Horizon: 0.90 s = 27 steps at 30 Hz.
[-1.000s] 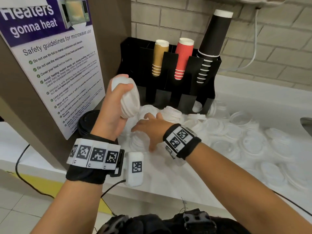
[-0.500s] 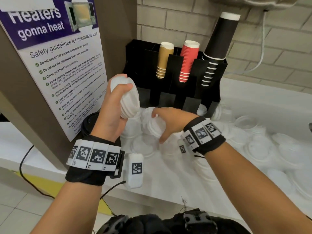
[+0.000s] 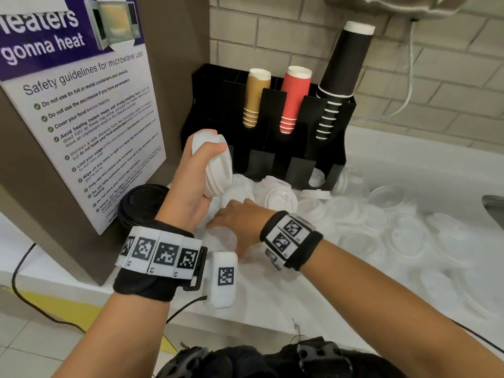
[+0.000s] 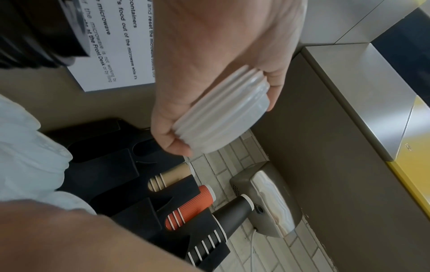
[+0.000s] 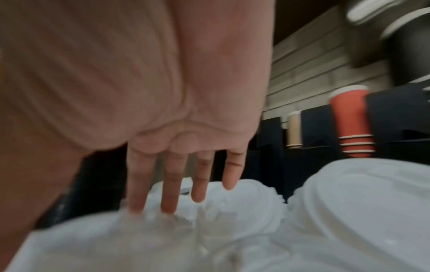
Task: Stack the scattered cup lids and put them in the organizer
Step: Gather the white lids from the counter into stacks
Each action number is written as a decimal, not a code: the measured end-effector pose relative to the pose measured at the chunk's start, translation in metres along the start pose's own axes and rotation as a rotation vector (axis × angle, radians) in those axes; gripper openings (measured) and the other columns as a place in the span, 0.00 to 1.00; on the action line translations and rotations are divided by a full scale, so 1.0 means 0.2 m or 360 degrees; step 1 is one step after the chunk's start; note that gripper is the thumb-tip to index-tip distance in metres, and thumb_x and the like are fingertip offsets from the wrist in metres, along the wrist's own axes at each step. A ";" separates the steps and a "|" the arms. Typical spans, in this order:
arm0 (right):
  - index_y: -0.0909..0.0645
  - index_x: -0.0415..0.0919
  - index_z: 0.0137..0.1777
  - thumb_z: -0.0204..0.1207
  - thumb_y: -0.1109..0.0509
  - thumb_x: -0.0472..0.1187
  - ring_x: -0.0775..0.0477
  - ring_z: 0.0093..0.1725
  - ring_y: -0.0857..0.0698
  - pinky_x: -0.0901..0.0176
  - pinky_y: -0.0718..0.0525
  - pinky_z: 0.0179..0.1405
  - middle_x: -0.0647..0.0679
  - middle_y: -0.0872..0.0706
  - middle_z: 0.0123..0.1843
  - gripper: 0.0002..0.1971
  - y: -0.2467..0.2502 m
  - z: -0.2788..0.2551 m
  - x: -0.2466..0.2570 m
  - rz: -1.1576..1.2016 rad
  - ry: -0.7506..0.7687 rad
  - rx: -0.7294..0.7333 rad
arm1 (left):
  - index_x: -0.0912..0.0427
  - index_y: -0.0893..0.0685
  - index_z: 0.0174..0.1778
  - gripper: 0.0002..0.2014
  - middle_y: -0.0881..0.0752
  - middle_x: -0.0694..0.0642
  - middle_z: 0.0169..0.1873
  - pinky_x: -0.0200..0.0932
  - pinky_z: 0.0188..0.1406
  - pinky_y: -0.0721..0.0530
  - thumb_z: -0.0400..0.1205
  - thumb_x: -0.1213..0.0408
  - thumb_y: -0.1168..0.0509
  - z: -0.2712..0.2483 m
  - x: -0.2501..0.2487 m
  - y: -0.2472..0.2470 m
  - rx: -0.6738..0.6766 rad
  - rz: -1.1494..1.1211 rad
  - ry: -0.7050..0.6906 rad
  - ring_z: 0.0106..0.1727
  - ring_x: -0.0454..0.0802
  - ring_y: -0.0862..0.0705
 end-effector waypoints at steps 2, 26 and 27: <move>0.37 0.60 0.79 0.63 0.19 0.55 0.44 0.67 0.31 0.54 0.37 0.56 0.51 0.23 0.70 0.45 -0.01 0.04 0.01 0.0016 0.0004 -0.0002 | 0.45 0.21 0.60 0.21 0.21 0.51 0.56 0.42 0.46 0.21 0.69 0.54 0.33 -0.01 0.01 0.00 0.0018 -0.0002 0.0007 0.57 0.48 0.21; 0.26 0.57 0.70 0.69 0.24 0.39 0.48 0.59 0.17 0.53 0.13 0.56 0.47 0.19 0.63 0.29 0.16 -0.45 -0.13 0.2148 0.0118 -0.1364 | 0.56 0.28 0.76 0.23 0.18 0.64 0.68 0.65 0.67 0.23 0.85 0.54 0.42 -0.03 0.09 -0.05 0.0376 0.0078 0.0198 0.69 0.64 0.19; 0.26 0.56 0.69 0.69 0.24 0.37 0.48 0.60 0.17 0.53 0.13 0.55 0.48 0.20 0.63 0.29 0.16 -0.45 -0.13 0.2150 0.0124 -0.1372 | 0.55 0.28 0.77 0.24 0.19 0.65 0.69 0.68 0.70 0.26 0.84 0.53 0.41 -0.03 0.09 -0.05 0.0370 0.0075 0.0207 0.70 0.65 0.20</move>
Point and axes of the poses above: each hand's wrist, its own z-axis towards the middle knuckle, its own y-axis out of the back of the hand, x = y × z, the point moved 2 cm from there along z, towards the middle knuckle
